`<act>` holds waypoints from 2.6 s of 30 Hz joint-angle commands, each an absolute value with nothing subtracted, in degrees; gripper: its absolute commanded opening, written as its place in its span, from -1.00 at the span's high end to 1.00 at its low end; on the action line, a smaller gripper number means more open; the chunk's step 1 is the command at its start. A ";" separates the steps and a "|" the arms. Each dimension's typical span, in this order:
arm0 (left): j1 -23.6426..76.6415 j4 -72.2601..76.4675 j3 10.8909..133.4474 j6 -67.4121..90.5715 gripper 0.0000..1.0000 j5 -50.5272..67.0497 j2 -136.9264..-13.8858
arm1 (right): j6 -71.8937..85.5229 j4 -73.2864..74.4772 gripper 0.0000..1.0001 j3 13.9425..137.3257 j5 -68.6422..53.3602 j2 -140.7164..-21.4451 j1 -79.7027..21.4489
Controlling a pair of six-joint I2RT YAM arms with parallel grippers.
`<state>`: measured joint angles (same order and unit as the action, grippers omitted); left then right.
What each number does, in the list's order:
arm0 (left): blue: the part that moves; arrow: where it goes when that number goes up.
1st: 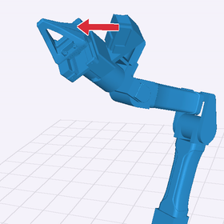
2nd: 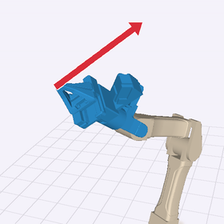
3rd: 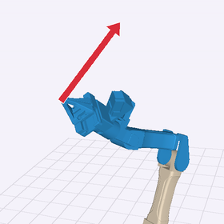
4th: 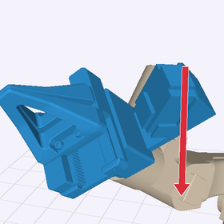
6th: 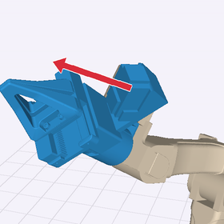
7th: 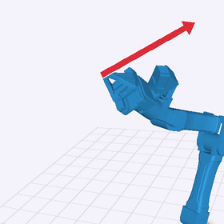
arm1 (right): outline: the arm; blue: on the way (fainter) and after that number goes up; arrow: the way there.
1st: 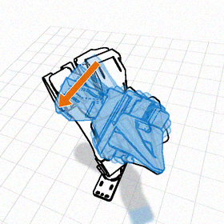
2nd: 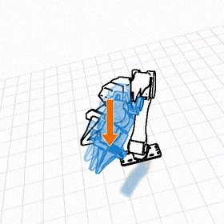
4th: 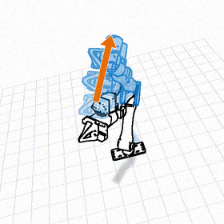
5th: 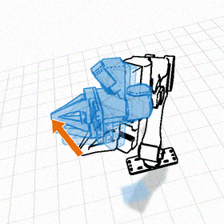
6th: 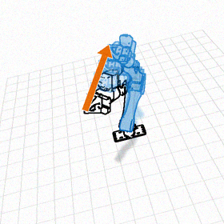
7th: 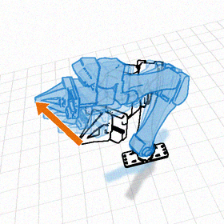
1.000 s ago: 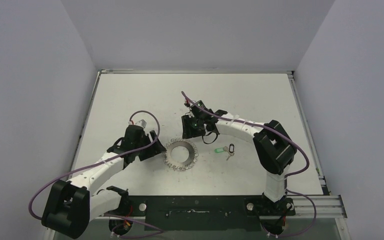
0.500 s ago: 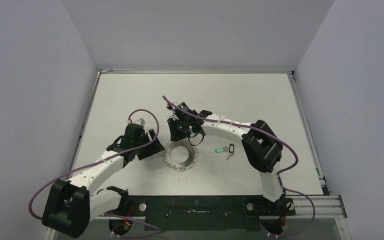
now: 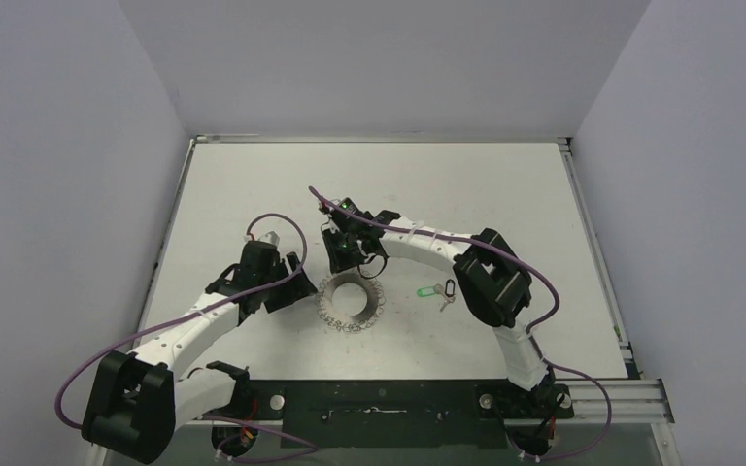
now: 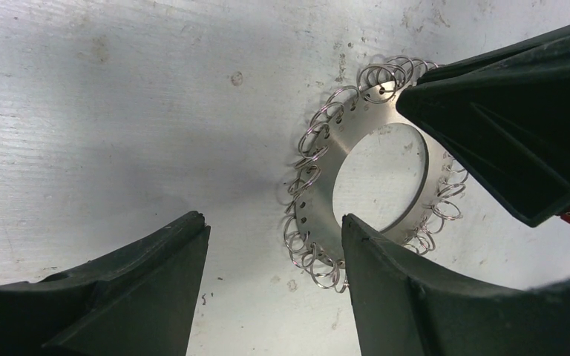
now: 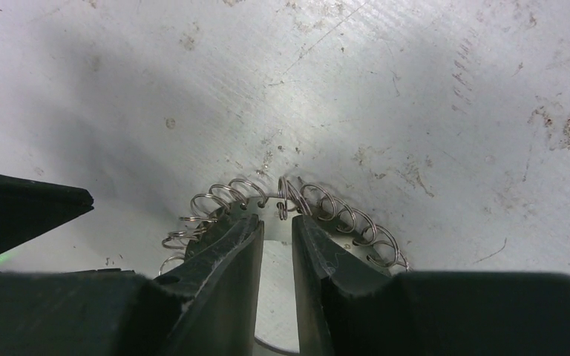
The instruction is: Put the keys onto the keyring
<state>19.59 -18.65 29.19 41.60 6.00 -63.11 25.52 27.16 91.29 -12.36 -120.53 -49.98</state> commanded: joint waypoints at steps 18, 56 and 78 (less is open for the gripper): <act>18.02 -19.39 32.26 40.45 -0.28 5.79 -62.78 | 27.50 25.10 0.59 94.17 -13.18 -122.82 -50.00; 17.02 -18.94 31.39 40.29 -0.28 6.68 -62.94 | 26.71 22.73 0.54 93.08 -9.24 -117.48 -51.60; 16.52 -19.08 31.04 40.30 -0.28 6.99 -62.76 | 27.86 23.37 0.40 94.48 -10.86 -122.98 -51.53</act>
<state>17.04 -19.62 29.85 41.12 6.46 -63.40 27.53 24.38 92.05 -10.92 -122.72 -51.16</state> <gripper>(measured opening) 0.640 0.295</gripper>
